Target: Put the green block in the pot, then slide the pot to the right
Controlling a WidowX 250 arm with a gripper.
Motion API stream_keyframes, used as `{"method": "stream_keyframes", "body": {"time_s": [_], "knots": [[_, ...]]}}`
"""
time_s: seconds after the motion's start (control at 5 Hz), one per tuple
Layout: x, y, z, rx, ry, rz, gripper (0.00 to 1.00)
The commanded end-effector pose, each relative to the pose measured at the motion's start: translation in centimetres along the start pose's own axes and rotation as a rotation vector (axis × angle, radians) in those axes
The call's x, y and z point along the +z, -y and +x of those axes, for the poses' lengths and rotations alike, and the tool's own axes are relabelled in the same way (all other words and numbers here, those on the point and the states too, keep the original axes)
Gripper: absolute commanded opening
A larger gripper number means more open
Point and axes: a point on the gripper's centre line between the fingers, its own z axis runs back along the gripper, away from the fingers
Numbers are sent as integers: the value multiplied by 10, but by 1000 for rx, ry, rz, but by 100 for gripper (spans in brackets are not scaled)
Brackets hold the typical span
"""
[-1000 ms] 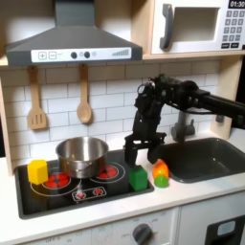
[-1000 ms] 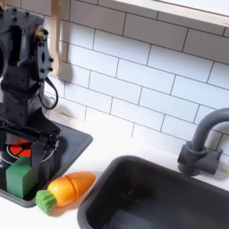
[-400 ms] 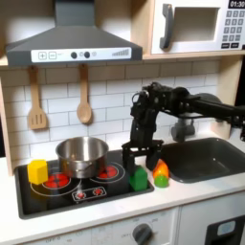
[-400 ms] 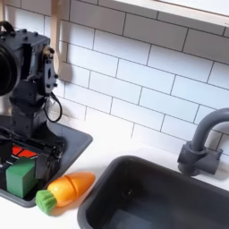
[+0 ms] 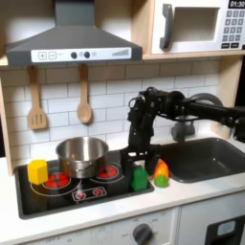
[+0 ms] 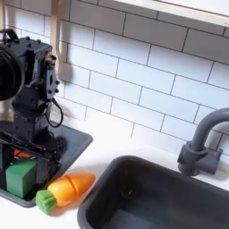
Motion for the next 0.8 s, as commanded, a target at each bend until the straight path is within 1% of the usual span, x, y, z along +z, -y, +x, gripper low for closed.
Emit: {"method": "stream_keyframes", "body": {"time_s": [0.0,0.2,0.4,0.6], "knots": [[-14,-2,2,2,-38,-9,100],[-21,-1,2,-15,-59,-20,100],[-25,2,1,-27,-70,-33,100],[-25,1,0,-29,-69,-35,100]]}}
